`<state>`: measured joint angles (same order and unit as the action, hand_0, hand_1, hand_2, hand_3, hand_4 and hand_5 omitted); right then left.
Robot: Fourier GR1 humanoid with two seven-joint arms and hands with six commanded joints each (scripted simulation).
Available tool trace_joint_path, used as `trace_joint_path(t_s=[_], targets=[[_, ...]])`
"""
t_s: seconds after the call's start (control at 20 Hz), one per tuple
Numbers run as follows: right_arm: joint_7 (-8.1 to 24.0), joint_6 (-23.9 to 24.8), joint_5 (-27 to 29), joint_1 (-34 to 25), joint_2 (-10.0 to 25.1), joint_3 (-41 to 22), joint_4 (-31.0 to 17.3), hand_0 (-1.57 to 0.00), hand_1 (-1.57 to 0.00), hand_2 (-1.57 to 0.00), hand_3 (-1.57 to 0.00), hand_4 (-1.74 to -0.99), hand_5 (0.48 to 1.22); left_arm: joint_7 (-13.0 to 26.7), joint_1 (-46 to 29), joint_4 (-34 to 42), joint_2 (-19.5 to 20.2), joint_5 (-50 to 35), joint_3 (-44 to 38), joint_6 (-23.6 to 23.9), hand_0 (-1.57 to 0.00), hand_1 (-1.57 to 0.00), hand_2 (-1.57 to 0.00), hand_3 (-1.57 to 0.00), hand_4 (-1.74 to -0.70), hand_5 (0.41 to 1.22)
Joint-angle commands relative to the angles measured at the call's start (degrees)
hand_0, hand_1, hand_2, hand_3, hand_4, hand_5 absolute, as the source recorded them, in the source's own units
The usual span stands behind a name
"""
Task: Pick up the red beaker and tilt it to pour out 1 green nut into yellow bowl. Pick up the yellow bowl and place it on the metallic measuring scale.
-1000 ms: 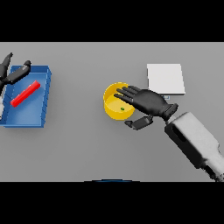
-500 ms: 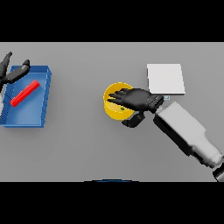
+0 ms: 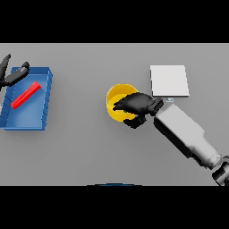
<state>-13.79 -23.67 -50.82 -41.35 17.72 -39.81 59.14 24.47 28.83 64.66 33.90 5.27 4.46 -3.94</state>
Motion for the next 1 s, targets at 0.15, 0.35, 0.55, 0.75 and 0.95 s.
trace_joint_path(t_s=[0.15,0.35,0.55,0.75,0.95], targets=[[-1.4,-0.6,0.5,-0.4,0.7,0.1,0.8,-1.0,-0.97,-0.95,-0.79,-1.54,1.086,-0.6,-0.5,0.4,-0.2,-0.4,0.1,-0.3,0.0,0.0,0.0,0.0,-0.79,0.707],[-1.0,-2.1,1.5,-0.7,0.8,0.0,1.2,-1.34,-1.33,-1.25,-1.07,-1.658,1.166,-0.8,-0.8,1.2,0.2,0.0,0.3,0.0,0.0,0.0,0.0,0.0,-0.78,0.711],[-0.9,-3.7,2.5,-0.7,2.2,0.4,2.8,-1.48,-1.47,-1.35,-1.19,-1.707,1.198,0.1,-0.2,1.2,0.0,-0.3,0.2,-0.3,0.0,0.0,0.0,0.0,-0.79,0.707],[0.2,-5.9,4.0,-1.0,3.6,1.6,6.7,-1.53,-1.53,-1.44,-1.17,-1.727,1.212,0.0,0.0,0.7,0.3,0.3,0.5,-0.5,0.0,0.0,0.0,0.0,-0.77,0.706],[2.2,-9.1,5.4,-1.7,6.4,3.7,10.5,-1.55,-1.55,-1.49,-1.15,-1.735,1.217,0.0,-0.3,1.5,0.3,-0.2,0.1,-0.2,0.0,0.0,0.0,0.0,-0.78,0.702]])
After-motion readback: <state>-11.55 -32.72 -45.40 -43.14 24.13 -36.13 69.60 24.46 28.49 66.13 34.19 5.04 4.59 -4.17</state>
